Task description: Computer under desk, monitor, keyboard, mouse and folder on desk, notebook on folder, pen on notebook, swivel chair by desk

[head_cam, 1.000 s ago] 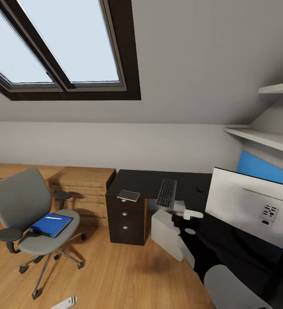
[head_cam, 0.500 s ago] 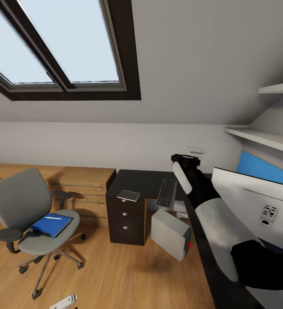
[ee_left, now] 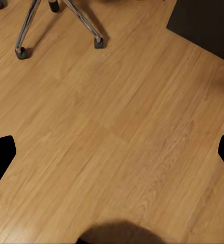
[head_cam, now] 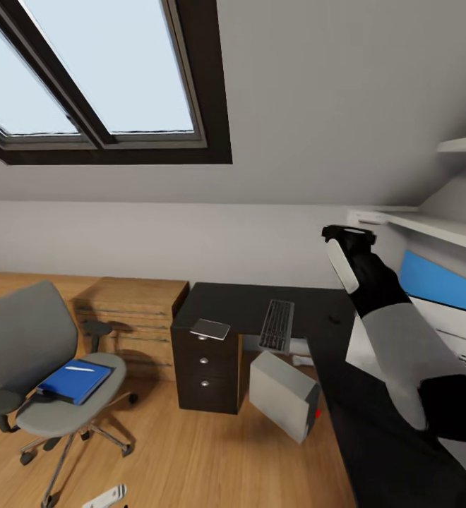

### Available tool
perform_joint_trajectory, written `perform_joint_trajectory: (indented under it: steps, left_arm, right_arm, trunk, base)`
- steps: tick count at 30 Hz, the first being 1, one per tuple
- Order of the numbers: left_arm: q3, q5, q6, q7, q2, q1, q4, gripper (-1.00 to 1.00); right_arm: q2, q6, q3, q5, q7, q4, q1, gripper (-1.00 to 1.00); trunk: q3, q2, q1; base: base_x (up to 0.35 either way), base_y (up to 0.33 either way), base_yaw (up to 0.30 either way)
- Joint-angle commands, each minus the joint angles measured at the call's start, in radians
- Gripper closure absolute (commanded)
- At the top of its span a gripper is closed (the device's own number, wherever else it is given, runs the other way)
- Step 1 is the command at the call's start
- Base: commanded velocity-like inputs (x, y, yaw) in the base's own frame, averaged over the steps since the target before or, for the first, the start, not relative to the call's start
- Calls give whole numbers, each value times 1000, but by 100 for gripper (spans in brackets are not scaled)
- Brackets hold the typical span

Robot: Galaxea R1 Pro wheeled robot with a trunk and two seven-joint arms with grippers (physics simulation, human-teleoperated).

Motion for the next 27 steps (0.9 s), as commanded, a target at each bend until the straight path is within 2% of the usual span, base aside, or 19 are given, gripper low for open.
perform_joint_trajectory:
  steps: [1, 2, 3, 4, 7, 9, 11, 12, 13, 15, 16, 19, 21, 22, 24, 25, 26, 27]
  left_arm:
    - [-6, 5, 3, 8, 1, 0, 1, -100]
    - [-7, 5, 3, 8, 2, -1, 5, -100]
    - [-7, 5, 3, 8, 2, -1, 7, -100]
    - [-7, 6, 3, 8, 2, -1, 10, -100]
    - [-7, 6, 3, 8, 2, -1, 13, -100]
    - [-7, 5, 3, 8, 1, 0, 14, -100]
    - [-7, 4, 3, 8, 1, 0, 14, -100]
    - [-7, 3, 3, 8, 0, 0, 15, -100]
    - [-7, 4, 3, 8, 0, 0, 15, -100]
    - [-7, 4, 3, 8, 0, 0, 15, -100]
    - [-7, 4, 3, 8, 0, 0, 15, -100]
    - [-8, 4, 3, 8, 0, 0, 15, -100]
    - [-7, 4, 3, 8, -1, 0, 15, -100]
    - [-7, 4, 3, 8, -4, 0, 15, -100]
    - [-6, 4, 3, 8, -4, 0, 15, -100]
    - [-6, 4, 3, 8, -4, 0, 16, -100]
    - [-8, 3, 3, 8, -4, 0, 27, -100]
    - [-8, 2, 3, 8, -4, 0, 30, -100]
  right_arm:
    - [-14, 3, 1, -12, 5, 8, -1, -100]
    - [-35, 4, -9, -17, 30, 28, -1, -100]
    - [-45, 4, -15, -19, 42, 39, -1, -100]
    - [-73, 3, -39, -23, 73, 77, -1, -100]
    - [-114, 3, -78, -27, 122, 128, -1, -100]
    - [-130, 3, -89, -28, 141, 145, -1, -100]
    - [-157, 4, -98, -29, 166, 169, -1, -100]
    - [-187, 6, -103, -29, 183, 192, -1, -100]
    - [-197, 9, -104, -29, 187, 200, -1, -100]
    - [-225, 39, -108, -29, 203, 225, -1, -100]
    - [-247, 81, -109, -28, 215, 236, -2, -100]
    - [-284, 172, -110, -26, 238, 245, -13, -100]
    - [-349, 349, -105, -21, 322, 257, -95, -100]
    - [-428, 424, -61, 21, 493, 256, -154, -100]
    - [-443, 425, -50, 31, 540, 254, -157, -100]
    - [-462, 419, -43, 39, 591, 253, -158, -100]
    - [-506, 378, -34, 56, 697, 257, -160, -100]
    - [-515, 360, -32, 61, 718, 259, -160, -100]
  trunk:
    - [0, -1, 1]
    - [0, -1, 1]
    - [0, -1, 1]
    - [0, -1, 1]
    - [0, -1, 1]
    - [0, -1, 1]
    - [0, -1, 1]
    - [0, -1, 1]
    - [0, -1, 1]
    - [0, -1, 1]
    - [0, -1, 1]
    - [0, -1, 1]
    - [0, -1, 1]
    - [0, -1, 1]
    - [0, -1, 1]
    - [0, -1, 1]
    - [0, -1, 1]
    - [0, -1, 1]
  base:
    - [329, 17, 0]
    - [330, 44, 0]
    - [330, 54, 0]
    - [330, 92, 0]
    - [267, 96, 0]
    - [139, 55, 0]
    - [71, 28, 0]
    - [32, 13, 0]
    - [26, 10, 0]
    - [15, 6, 0]
    - [8, 3, 0]
    - [6, 2, 0]
    - [2, 1, 0]
    - [0, 0, 0]
    - [0, 0, 0]
    - [0, 0, 0]
    - [0, 0, 0]
    - [0, 0, 0]
